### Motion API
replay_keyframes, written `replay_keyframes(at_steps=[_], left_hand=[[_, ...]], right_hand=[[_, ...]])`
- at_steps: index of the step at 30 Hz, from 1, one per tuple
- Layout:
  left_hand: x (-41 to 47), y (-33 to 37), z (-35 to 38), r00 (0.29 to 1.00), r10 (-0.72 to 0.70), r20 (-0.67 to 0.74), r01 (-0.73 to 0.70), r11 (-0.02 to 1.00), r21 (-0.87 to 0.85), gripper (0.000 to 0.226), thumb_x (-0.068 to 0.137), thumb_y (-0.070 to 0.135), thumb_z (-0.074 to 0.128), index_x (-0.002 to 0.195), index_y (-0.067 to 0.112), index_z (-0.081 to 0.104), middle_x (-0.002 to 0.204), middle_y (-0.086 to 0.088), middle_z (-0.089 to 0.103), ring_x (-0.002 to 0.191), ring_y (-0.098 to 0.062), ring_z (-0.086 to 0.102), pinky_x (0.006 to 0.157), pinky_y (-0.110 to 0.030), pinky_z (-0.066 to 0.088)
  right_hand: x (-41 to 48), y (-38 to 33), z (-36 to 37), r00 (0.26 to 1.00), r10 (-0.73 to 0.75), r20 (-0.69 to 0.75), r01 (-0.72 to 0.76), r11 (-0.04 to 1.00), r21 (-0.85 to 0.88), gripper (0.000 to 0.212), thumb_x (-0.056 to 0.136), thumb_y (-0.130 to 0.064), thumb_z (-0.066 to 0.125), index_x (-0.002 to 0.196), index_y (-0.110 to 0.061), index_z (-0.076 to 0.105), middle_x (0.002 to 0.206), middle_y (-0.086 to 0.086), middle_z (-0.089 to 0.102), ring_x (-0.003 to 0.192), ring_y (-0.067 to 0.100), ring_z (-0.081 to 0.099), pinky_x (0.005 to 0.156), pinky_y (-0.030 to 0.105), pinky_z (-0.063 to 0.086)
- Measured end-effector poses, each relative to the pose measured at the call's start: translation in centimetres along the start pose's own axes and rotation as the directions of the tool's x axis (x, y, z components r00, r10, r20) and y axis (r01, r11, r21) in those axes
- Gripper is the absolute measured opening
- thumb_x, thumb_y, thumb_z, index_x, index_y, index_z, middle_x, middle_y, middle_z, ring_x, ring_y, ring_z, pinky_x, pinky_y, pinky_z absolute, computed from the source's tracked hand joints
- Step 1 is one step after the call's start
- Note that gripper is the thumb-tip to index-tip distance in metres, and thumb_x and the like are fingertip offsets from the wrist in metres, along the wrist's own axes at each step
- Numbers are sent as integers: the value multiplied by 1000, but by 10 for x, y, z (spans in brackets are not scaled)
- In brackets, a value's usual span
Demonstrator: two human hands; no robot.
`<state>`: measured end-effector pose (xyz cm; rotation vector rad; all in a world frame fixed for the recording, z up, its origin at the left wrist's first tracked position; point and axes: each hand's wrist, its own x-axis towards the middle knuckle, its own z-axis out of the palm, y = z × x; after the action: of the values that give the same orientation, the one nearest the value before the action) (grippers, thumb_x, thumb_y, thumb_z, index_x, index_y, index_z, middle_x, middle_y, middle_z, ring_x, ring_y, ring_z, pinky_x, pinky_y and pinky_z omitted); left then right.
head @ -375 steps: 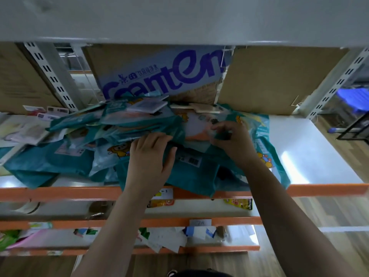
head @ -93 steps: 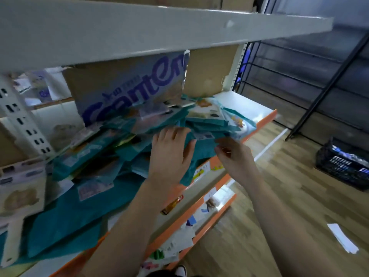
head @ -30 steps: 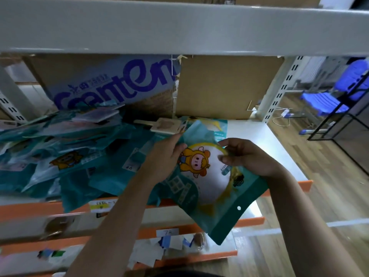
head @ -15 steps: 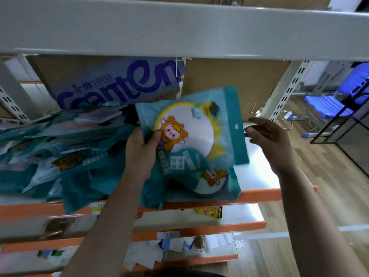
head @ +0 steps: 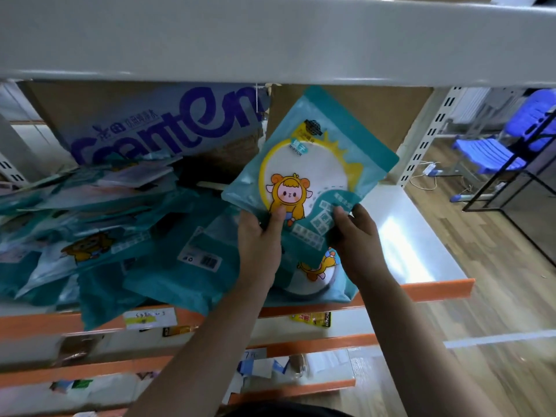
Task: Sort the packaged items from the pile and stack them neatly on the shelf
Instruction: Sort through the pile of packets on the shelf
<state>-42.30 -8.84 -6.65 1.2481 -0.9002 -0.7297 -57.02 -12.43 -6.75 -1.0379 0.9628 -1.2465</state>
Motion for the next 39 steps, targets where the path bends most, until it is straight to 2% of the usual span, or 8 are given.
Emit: replay_keyframes(at_steps=[5, 8, 11, 13, 18, 26, 31, 39], left_hand=[[10, -1, -24, 996, 24, 85, -24, 1000, -5, 22, 96, 41, 49, 105, 24, 60, 96, -3, 68, 90, -11, 67, 77, -34, 57], [22, -3, -48, 994, 68, 80, -85, 969, 230, 31, 99, 43, 47, 98, 15, 60, 81, -3, 60, 71, -7, 56, 67, -29, 47], [38, -10, -70, 991, 35, 130, -109, 777, 620, 26, 101, 32, 50, 118, 14, 59, 101, 1, 62, 89, -7, 57, 75, -21, 42], [45, -16, -77, 988, -29, 152, -107, 581, 807, 37, 99, 36, 50, 127, 12, 56, 121, -8, 59, 110, -24, 55, 90, -34, 45], [47, -16, -69, 993, -93, 73, -47, 255, 966, 74, 89, 64, 51, 140, 10, 45, 140, -14, 48, 127, -35, 43, 98, -45, 40], [63, -10, -49, 973, -231, 21, 55, 319, 946, 60, 80, 61, 68, 106, 8, 59, 96, -7, 60, 84, -22, 56, 68, -35, 48], [68, -11, -53, 952, -307, -10, 203, 603, 772, 51, 80, 53, 72, 68, 8, 53, 65, -3, 52, 62, -19, 53, 50, -31, 34], [45, 9, -50, 916, -377, 138, 311, 885, 347, 20, 95, 30, 62, 83, 15, 58, 86, -4, 64, 75, -17, 61, 61, -28, 46]], right_hand=[[8, -7, -20, 992, -29, -126, 28, 1000, -9, 26, 103, -17, 42, 116, 1, 57, 100, 14, 65, 93, 28, 64, 86, 43, 55], [17, -10, -38, 974, -7, -227, 0, 1000, -30, 30, 103, -23, 44, 117, -1, 58, 107, 18, 64, 97, 31, 62, 87, 47, 54], [21, -10, -51, 959, 15, -283, -36, 997, -68, 30, 102, -28, 44, 113, -5, 61, 107, 17, 64, 96, 32, 62, 86, 50, 54], [22, -8, -57, 955, 23, -296, -50, 995, -85, 27, 103, -28, 43, 106, -10, 62, 101, 14, 66, 95, 31, 61, 85, 48, 54], [22, 0, -65, 951, 56, -303, -88, 992, -91, 24, 103, -25, 43, 102, -10, 62, 99, 13, 67, 95, 33, 63, 84, 47, 55], [16, 8, -71, 947, 109, -303, -143, 986, -91, 25, 103, -27, 45, 103, -8, 61, 105, 17, 69, 98, 34, 67, 86, 48, 56], [11, 8, -81, 941, 124, -314, -159, 983, -87, 27, 103, -28, 44, 106, -7, 61, 104, 13, 71, 95, 29, 69, 79, 40, 59], [4, 7, -94, 938, 152, -312, -180, 982, -61, 25, 103, -29, 44, 100, -13, 63, 99, 6, 72, 87, 19, 72, 72, 30, 61]])
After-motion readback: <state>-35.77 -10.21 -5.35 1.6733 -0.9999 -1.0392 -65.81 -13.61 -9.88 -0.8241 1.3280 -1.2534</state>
